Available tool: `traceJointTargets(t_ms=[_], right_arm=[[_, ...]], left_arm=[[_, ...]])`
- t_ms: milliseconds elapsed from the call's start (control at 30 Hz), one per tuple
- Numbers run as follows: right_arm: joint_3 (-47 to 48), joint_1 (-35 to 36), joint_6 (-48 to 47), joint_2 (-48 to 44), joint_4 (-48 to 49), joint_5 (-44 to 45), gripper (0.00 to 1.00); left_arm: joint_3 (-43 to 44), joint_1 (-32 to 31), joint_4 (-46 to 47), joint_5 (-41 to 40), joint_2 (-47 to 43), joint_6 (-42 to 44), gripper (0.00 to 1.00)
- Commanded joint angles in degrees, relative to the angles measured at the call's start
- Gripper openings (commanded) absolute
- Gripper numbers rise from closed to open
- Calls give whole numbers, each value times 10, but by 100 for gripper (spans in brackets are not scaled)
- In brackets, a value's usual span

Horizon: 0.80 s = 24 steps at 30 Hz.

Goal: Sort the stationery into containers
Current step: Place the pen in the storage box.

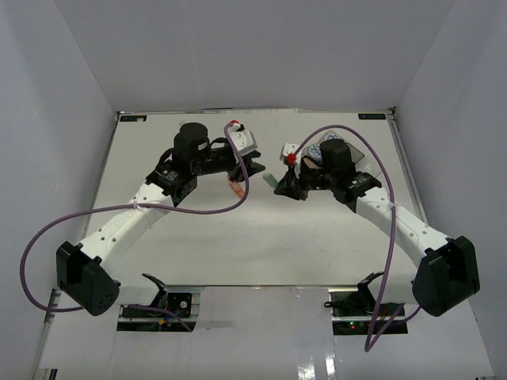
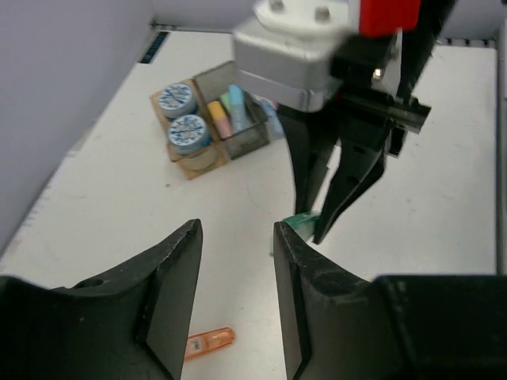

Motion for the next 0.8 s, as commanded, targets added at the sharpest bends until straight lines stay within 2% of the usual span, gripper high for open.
traceJointTargets(t_ms=[0,100,133,167,200,333,400,567,767], right_arm=[[-35,-26,25,-10,38,30,8],[-52,-48,67,-10,38,91,8],[-54,-56,83,-10,38,141,8],[-55,-63,103,-10,36,168,8],[-55,-84,145,-11,34,196,8],[-69,-147,260,-27,32,343,8],[-80,-187,293,-33,25,374,8],[-93,-293,386,-22,17,388,10],[-62,-329,423,53,18,386,16]], left_arm=[[-18,23,70,-70,-53,-42,52],[-49,39,98,-90,-62,-81,61],[-60,41,100,-113,-68,-92,64],[-84,46,128,-131,-72,-103,72],[-96,48,135,-151,-76,-115,75],[-147,55,149,-295,-91,-192,89],[-169,61,141,-328,-96,-216,98],[-205,67,140,-438,-94,-251,98],[-206,69,125,-457,-83,-257,98]])
